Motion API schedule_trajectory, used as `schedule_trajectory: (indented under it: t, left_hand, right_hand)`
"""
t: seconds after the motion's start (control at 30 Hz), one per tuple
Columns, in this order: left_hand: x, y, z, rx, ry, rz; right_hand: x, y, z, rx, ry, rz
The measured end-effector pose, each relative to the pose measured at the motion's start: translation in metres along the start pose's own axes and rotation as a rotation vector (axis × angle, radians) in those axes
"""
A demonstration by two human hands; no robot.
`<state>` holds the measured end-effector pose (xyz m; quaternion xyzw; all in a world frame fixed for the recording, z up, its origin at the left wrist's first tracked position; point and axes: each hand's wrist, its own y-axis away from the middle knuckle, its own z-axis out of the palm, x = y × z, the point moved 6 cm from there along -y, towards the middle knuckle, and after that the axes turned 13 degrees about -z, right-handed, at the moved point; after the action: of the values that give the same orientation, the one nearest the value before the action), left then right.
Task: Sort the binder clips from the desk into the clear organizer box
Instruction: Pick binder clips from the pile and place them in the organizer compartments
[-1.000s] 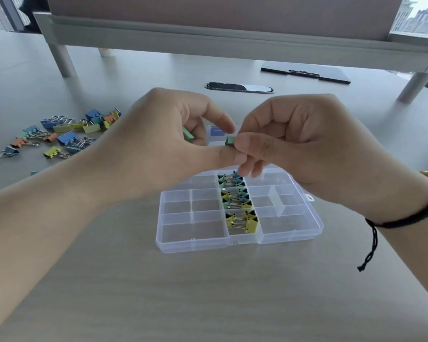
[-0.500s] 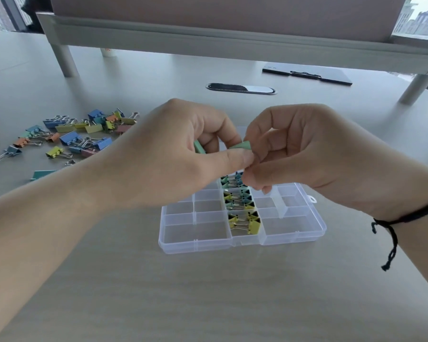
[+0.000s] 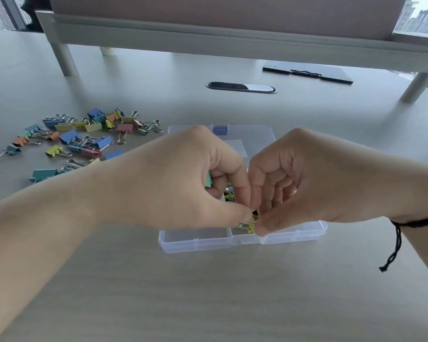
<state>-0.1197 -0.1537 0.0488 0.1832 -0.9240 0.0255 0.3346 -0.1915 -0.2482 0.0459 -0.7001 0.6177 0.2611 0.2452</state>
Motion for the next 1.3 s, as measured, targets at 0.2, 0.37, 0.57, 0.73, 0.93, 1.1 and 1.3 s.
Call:
schedule_trajectory:
  t: [0.2,0.37,0.57,0.73,0.93,1.1,1.3]
  left_hand:
    - [-0.004,0.0,0.005,0.006,-0.099,-0.017]
    - [-0.005,-0.001,0.007,0.021,-0.117,-0.046]
    - [-0.009,-0.003,0.006,0.01,-0.098,-0.122]
    - [-0.011,-0.004,0.007,-0.002,-0.114,-0.139]
    - [-0.01,-0.005,0.0,0.017,-0.005,-0.161]
    - [-0.016,-0.007,-0.012,0.047,0.474,-0.28]
    - [-0.025,-0.009,-0.004,-0.015,0.637,-0.361]
  right_hand:
    - [-0.002,-0.001,0.001,-0.004,-0.004,-0.023]
    - [-0.003,0.0,0.004,-0.036,0.008,-0.048]
    - [-0.004,0.004,0.008,-0.124,0.142,-0.022]
    - [-0.007,0.003,0.013,-0.168,0.196,-0.008]
    - [-0.005,0.004,0.014,-0.149,0.149,-0.029]
    - [-0.008,0.006,0.015,-0.169,0.186,-0.03]
    - [-0.013,0.004,0.018,-0.122,0.269,-0.119]
